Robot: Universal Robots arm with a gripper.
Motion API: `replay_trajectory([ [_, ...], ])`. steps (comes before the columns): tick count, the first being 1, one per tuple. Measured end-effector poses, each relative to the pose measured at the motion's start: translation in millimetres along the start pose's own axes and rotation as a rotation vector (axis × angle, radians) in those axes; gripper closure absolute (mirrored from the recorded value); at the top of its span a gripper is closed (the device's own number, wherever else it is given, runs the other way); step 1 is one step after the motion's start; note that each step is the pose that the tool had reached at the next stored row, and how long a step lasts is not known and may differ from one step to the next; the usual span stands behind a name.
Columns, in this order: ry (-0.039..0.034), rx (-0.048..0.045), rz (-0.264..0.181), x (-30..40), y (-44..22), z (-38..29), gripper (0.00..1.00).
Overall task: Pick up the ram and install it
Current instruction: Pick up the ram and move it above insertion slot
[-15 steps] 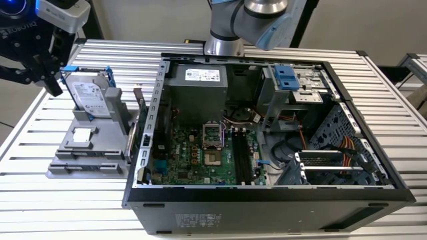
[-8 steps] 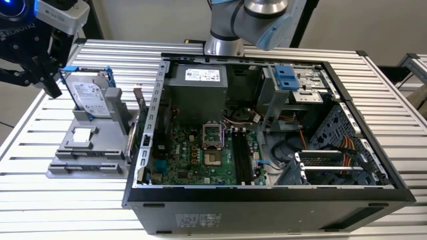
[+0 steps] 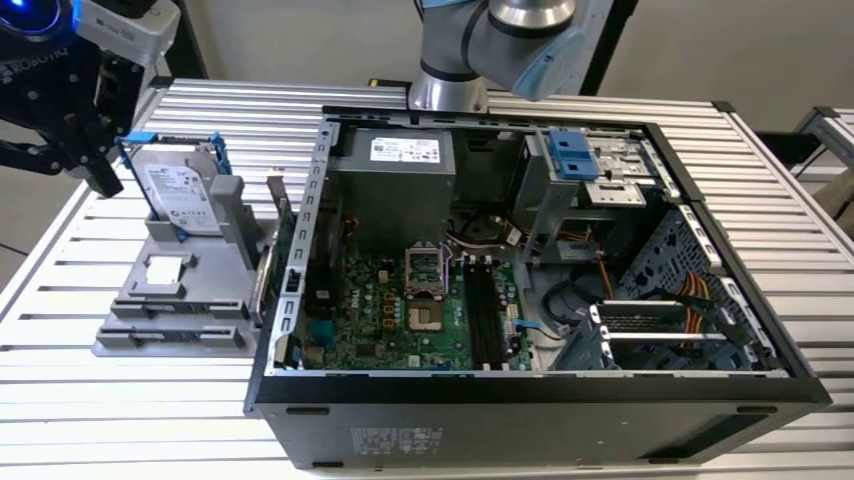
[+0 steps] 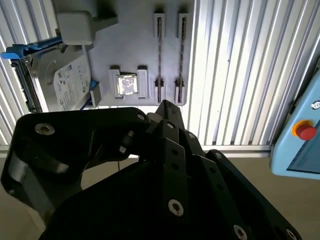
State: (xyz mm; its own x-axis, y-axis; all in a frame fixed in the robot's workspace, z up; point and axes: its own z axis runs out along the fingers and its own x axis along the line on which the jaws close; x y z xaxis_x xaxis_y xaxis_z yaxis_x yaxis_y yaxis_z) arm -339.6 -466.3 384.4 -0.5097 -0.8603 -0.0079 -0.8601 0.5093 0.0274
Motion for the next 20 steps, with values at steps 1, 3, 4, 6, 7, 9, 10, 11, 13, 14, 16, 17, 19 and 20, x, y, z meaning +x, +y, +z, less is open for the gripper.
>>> replay_trajectory([
  [1, 0.0004, -0.0001, -0.013, 0.0, 0.0, 0.0, 1.00],
  [3, 0.0010, -0.0003, -0.034, 0.0, 0.0, 0.0, 1.00],
  [4, 0.0012, -0.0003, -0.045, 0.0, 0.0, 0.0, 1.00],
  [6, 0.0018, -0.0005, -0.065, 0.0, 0.0, 0.0, 1.00],
  [7, 0.0021, -0.0006, -0.076, 0.0, 0.0, 0.0, 1.00],
  [9, 0.0026, -0.0007, -0.093, 0.0, 0.0, 0.0, 1.00],
  [10, 0.0029, -0.0008, -0.102, 0.0, 0.0, 0.0, 1.00],
  [11, 0.0031, -0.0009, -0.109, 0.0, 0.0, 0.0, 1.00],
  [13, 0.0035, -0.0010, -0.127, 0.0, 0.1, 0.0, 1.00],
  [14, 0.0038, -0.0011, -0.137, 0.0, 0.1, 0.0, 1.00],
  [16, 0.0044, -0.0012, -0.158, 0.1, 0.2, 0.0, 1.00],
  [17, 0.0046, -0.0013, -0.167, 0.1, 0.2, 0.0, 1.00],
  [19, 0.0052, -0.0014, -0.186, 0.1, 0.2, 0.0, 1.00],
  [20, 0.0057, -0.0015, -0.196, 0.2, 0.3, 0.0, 1.00],
])
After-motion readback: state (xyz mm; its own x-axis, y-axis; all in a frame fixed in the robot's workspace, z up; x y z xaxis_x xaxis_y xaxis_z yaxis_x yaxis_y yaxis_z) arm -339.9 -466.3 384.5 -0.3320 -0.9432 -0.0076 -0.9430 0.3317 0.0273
